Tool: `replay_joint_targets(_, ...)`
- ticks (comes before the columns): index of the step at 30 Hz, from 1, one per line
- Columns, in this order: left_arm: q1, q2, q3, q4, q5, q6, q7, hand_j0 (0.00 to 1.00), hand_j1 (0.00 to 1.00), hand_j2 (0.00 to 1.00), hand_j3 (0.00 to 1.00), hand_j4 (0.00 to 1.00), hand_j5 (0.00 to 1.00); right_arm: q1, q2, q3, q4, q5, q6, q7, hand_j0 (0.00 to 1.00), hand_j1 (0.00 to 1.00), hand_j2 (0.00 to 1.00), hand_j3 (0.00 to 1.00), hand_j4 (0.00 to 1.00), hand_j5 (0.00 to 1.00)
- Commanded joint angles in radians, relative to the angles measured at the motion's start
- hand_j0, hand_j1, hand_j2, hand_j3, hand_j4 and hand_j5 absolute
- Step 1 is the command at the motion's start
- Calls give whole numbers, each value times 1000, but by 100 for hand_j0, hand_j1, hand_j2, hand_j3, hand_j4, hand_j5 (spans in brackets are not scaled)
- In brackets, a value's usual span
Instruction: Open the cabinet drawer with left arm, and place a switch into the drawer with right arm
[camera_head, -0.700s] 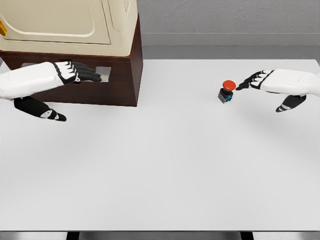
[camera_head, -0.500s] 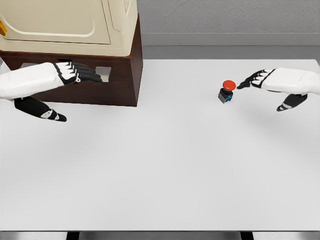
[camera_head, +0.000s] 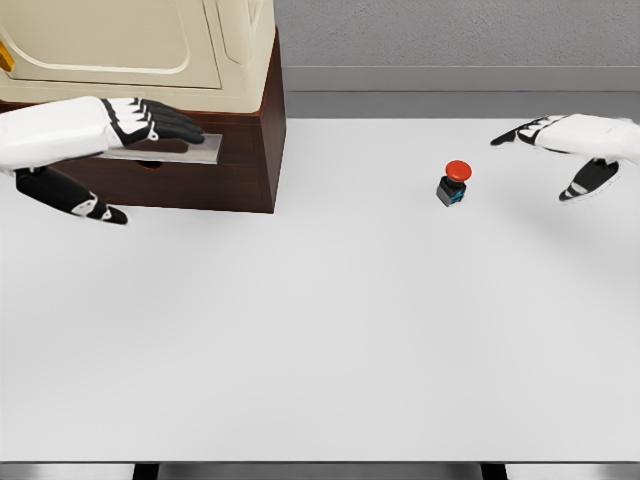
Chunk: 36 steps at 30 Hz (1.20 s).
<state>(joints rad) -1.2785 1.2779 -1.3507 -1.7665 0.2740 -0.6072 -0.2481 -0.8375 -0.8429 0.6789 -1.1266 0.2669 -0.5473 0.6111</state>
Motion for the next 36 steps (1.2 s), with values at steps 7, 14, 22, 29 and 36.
replay_joint_targets(7, -19, 3, 25, -1, 73, 254, -338, 100, 100, 100, 100, 100, 100, -26, 91, 7, 57, 32, 20, 0, 100, 100, 100, 100, 100, 100)
replay_joint_targets(14, -45, -2, 62, -1, 86, 391, -363, 100, 100, 100, 100, 100, 100, -57, 168, 13, 97, 81, 20, 0, 100, 100, 100, 100, 100, 100)
replay_joint_targets(22, -45, -17, 76, 1, 139, 586, -363, 100, 100, 100, 100, 100, 100, -72, 252, 30, 160, 138, 23, 0, 100, 100, 100, 100, 100, 100)
replay_joint_targets(29, -39, -12, 78, 2, 146, 670, -363, 100, 100, 100, 100, 100, 100, -80, 258, 59, 165, 141, 33, 0, 100, 100, 100, 100, 100, 100)
replay_joint_targets(36, -10, -22, 108, 4, 137, 724, -363, 100, 100, 100, 100, 100, 100, -92, 265, 71, 203, 141, 32, 0, 93, 93, 93, 93, 93, 93)
